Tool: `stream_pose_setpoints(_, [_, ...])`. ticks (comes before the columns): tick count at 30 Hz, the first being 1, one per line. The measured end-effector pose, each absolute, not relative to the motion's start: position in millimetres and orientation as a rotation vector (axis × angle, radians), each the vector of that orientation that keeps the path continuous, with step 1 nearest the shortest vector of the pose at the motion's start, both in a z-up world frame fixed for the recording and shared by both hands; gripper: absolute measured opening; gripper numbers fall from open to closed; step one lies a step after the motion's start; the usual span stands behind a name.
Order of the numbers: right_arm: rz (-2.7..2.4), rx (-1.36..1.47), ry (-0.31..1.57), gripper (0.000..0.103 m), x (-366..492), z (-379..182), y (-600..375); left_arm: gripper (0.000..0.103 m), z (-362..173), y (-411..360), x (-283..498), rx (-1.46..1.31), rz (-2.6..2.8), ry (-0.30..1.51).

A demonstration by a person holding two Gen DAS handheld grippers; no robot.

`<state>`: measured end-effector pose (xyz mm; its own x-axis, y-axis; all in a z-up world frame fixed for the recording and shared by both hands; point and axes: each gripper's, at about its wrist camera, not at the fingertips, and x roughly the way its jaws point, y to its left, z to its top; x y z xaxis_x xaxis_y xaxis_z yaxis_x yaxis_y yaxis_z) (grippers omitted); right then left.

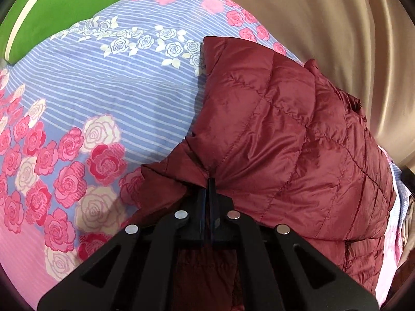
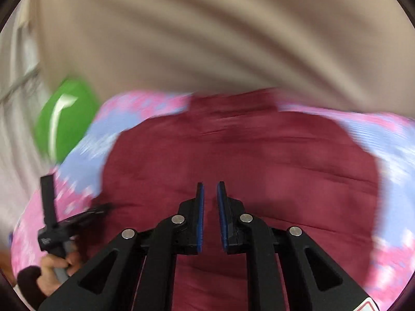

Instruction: Fold large clothes

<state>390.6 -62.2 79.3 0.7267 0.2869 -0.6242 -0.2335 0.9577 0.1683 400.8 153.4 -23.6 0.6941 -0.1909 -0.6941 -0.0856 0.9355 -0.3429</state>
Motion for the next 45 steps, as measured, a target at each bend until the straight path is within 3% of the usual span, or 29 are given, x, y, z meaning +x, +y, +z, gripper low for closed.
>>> stream_pose_setpoints(5, [0.318, -0.032, 0.785, 0.013, 453.1, 34.3, 22.3, 0.001, -24.4, 157.9, 398.2, -0.372, -0.07, 0.805])
stream_pose_setpoints(6, [0.308, -0.052, 0.785, 0.006, 453.3, 28.5, 21.5, 0.001, -24.5, 159.1, 398.1, -0.375, -0.074, 0.805])
stream_pose_setpoints(8, [0.285, -0.057, 0.778, 0.0, 465.4, 23.6, 5.5, 0.001, -25.3, 162.3, 394.8, -0.379, -0.08, 0.804])
stream_pose_setpoints(13, [0.089, 0.132, 0.712, 0.0, 452.8, 51.3, -114.5, 0.002, -25.9, 166.0, 393.6, -0.394, -0.091, 0.803])
stream_pose_setpoints(15, [0.011, 0.164, 0.684, 0.018, 424.6, 59.8, -157.7, 0.001, -26.0, 167.0, 393.5, -0.4, -0.093, 0.803])
stream_pose_setpoints(16, [-0.025, 0.17, 0.665, 0.022, 400.2, 62.3, -181.1, 0.001, -26.0, 167.6, 393.2, -0.401, -0.094, 0.803])
stream_pose_setpoints(18, [-0.042, 0.188, 0.654, 0.051, 362.3, 59.5, -213.1, 0.001, -25.5, 166.5, 393.2, -0.395, -0.09, 0.803])
stream_pose_setpoints(20, [-0.054, 0.21, 0.669, 0.066, 327.8, 47.1, -237.1, 0.001, -24.9, 165.1, 392.8, -0.387, -0.084, 0.802])
stream_pose_setpoints(23, [-0.053, 0.222, 0.744, 0.066, 319.4, 20.4, -245.6, 0.001, -23.6, 162.1, 393.0, -0.373, -0.073, 0.803])
stream_pose_setpoints(25, [-0.06, 0.192, 0.767, 0.054, 323.6, 13.7, -248.7, 0.002, -23.1, 160.9, 393.2, -0.369, -0.069, 0.802])
stream_pose_setpoints(26, [-0.053, 0.185, 0.767, 0.014, 328.5, 14.0, -246.4, 0.002, -23.1, 160.9, 393.2, -0.37, -0.069, 0.802])
stream_pose_setpoints(27, [-0.044, 0.187, 0.767, 0.002, 333.2, 16.5, -243.4, 0.002, -23.2, 161.5, 393.3, -0.376, -0.071, 0.801])
stream_pose_setpoints(33, [-0.032, 0.238, 0.49, 0.001, 337.6, 77.1, -243.1, 0.007, -23.7, 161.6, 392.5, -0.382, -0.087, 0.795])
stream_pose_setpoints(39, [-0.119, 0.212, 0.723, 0.001, 407.3, -1.5, -257.2, 0.017, -21.6, 152.1, 393.6, -0.332, -0.095, 0.793])
stream_pose_setpoints(43, [-0.125, 0.228, 0.732, 0.005, 399.6, 9.0, -251.9, 0.016, -21.3, 154.8, 393.2, -0.34, -0.106, 0.794])
stream_pose_setpoints(45, [-0.106, 0.254, 0.736, 0.011, 375.5, 19.1, -261.5, 0.021, -19.0, 161.1, 385.9, -0.355, -0.121, 0.801])
